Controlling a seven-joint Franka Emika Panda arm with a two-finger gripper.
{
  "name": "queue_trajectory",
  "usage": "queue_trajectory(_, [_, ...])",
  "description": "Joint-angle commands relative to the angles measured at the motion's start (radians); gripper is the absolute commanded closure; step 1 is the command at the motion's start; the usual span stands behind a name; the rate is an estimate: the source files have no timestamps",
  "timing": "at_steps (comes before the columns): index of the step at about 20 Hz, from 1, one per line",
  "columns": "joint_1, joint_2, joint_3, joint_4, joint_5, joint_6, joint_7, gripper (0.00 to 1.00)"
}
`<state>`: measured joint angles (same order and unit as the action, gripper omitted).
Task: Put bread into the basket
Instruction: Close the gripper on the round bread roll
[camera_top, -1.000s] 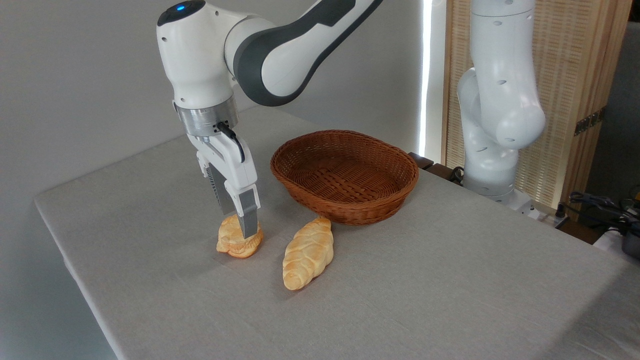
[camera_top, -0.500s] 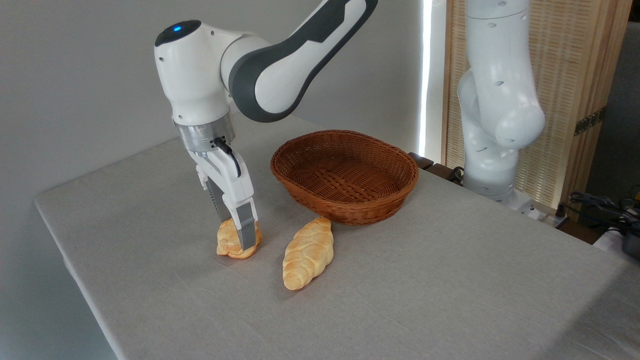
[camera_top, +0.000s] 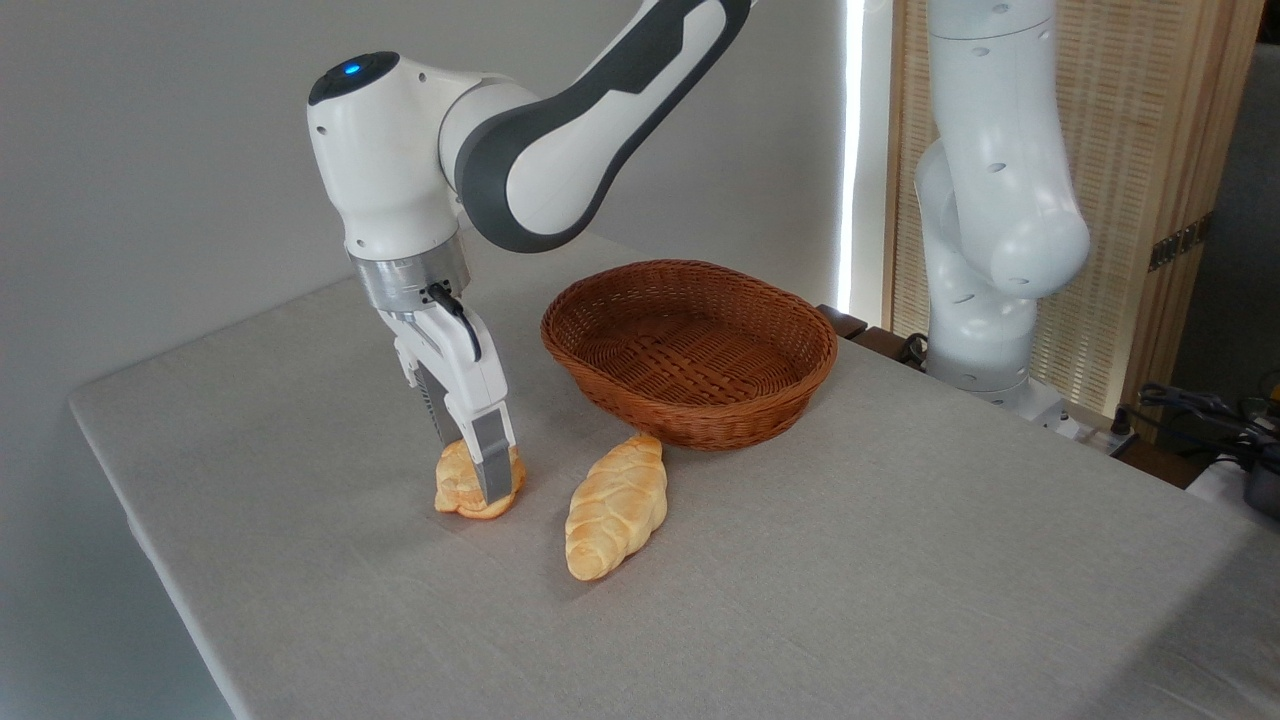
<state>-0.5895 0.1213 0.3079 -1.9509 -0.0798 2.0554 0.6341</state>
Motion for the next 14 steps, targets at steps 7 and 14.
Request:
queue_trajectory(7, [-0.007, -0.011, 0.008, 0.006, -0.011, 0.009, 0.009, 0.62])
queue_trajectory(14, [-0.006, -0.109, -0.001, 0.01, -0.011, -0.061, -0.017, 0.59])
